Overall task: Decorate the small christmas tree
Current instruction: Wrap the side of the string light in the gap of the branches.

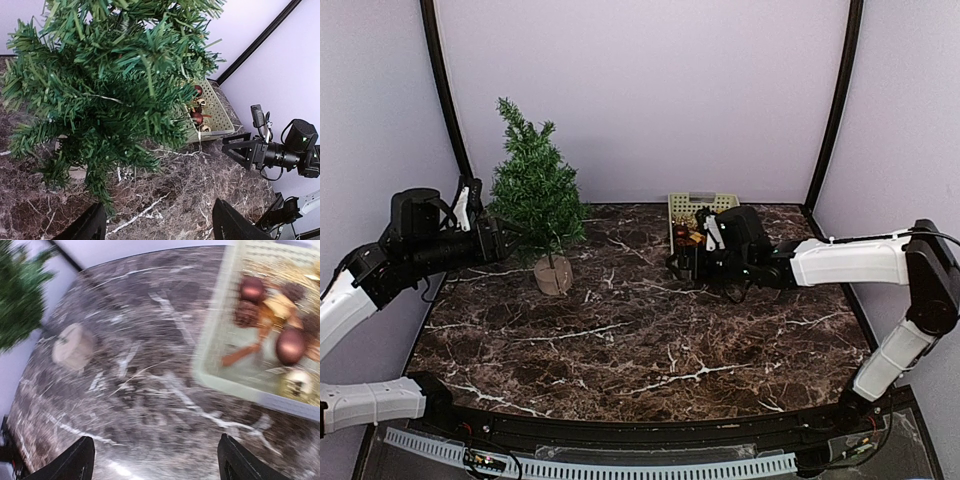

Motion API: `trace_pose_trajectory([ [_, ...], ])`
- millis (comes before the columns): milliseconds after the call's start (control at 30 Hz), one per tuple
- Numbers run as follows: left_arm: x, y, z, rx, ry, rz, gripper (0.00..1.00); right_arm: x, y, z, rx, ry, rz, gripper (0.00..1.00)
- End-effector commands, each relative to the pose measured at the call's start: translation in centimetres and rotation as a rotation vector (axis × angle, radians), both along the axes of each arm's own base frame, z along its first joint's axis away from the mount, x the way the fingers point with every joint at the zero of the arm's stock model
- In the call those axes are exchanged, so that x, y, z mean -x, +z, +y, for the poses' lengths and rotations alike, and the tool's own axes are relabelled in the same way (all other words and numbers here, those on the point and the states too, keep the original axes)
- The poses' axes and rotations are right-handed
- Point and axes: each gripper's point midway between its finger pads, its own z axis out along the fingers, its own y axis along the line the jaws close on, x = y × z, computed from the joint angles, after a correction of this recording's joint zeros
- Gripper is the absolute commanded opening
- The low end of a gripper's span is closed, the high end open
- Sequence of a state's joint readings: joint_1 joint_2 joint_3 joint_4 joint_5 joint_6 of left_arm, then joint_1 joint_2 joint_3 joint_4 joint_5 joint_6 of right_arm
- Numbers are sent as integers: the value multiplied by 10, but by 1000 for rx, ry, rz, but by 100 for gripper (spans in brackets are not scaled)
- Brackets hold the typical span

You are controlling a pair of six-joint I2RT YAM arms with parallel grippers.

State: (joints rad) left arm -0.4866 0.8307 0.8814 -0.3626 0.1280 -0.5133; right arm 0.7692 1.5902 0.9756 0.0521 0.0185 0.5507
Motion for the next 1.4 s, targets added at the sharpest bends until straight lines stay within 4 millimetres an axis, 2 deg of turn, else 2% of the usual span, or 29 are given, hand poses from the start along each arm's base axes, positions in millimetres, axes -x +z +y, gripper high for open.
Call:
trace_pose_trajectory([
  [0, 8, -5, 10, -12, 38, 38, 75, -22, 14, -51, -41, -223, -14, 83],
  [133, 12, -13, 14, -8, 57, 65, 76, -35, 17, -75, -93, -282, -3, 80],
  [267, 14, -18, 14, 2, 61, 86, 76, -53, 25, -80, -44, -270, -16, 75],
  [333, 15, -20, 15, 3, 66, 89, 76, -66, 25, -83, 14, -279, 0, 71],
  [433, 15, -24, 17, 3, 77, 94, 77, -76, 13, -91, 71, -299, 59, 67],
  [600, 16, -28, 16, 12, 73, 103, 78, -84, -3, -85, 67, -298, 127, 67],
  [733, 18, -36, 18, 12, 83, 117, 80, -95, -7, -74, 63, -272, 120, 72],
  [833, 17, -41, 19, 18, 89, 119, 83, -104, -11, -71, 159, -193, 54, 73],
  [900, 16, -43, 18, 18, 88, 123, 83, -111, -14, -78, 245, -182, 36, 74],
  [1167, 11, -49, 12, 5, 75, 136, 85, -101, -24, -66, 364, 95, -4, 67],
  [1233, 10, -49, 13, 1, 77, 139, 86, -97, -16, -62, 360, 145, -36, 70],
  [1367, 7, -54, 15, 10, 102, 146, 87, -91, 19, -52, 316, 134, -126, 78],
])
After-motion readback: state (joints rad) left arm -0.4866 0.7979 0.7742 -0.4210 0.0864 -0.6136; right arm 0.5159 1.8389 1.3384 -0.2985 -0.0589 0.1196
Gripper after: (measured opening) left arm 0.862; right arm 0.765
